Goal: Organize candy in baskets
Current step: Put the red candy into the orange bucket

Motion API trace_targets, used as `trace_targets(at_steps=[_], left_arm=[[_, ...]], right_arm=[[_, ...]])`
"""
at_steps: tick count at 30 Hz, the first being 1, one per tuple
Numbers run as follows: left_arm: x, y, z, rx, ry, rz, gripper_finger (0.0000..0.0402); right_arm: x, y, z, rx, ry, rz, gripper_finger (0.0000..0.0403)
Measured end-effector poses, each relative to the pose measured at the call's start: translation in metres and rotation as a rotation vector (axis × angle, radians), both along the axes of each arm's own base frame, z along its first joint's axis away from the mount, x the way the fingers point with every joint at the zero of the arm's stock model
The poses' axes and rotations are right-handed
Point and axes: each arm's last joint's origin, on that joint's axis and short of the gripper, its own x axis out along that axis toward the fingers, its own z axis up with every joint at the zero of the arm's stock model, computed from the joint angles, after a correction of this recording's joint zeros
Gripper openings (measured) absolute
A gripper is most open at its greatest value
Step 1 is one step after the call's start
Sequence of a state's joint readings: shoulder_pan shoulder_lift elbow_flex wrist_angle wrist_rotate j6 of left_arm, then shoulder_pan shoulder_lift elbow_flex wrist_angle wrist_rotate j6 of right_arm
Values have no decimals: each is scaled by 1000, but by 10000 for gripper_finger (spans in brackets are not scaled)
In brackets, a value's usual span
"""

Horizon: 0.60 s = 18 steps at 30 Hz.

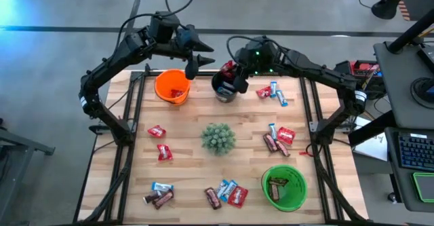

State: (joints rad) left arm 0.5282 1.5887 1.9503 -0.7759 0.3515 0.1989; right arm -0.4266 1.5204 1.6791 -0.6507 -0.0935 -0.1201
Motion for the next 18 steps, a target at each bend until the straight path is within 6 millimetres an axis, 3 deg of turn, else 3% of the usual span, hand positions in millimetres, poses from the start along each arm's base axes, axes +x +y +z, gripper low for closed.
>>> trace_targets(at_steps=[18], left_arm=[[0, 0, -3, -40, 21, 13, 190]], right_arm=[[3, 0, 44, -126, -217, 37, 9]])
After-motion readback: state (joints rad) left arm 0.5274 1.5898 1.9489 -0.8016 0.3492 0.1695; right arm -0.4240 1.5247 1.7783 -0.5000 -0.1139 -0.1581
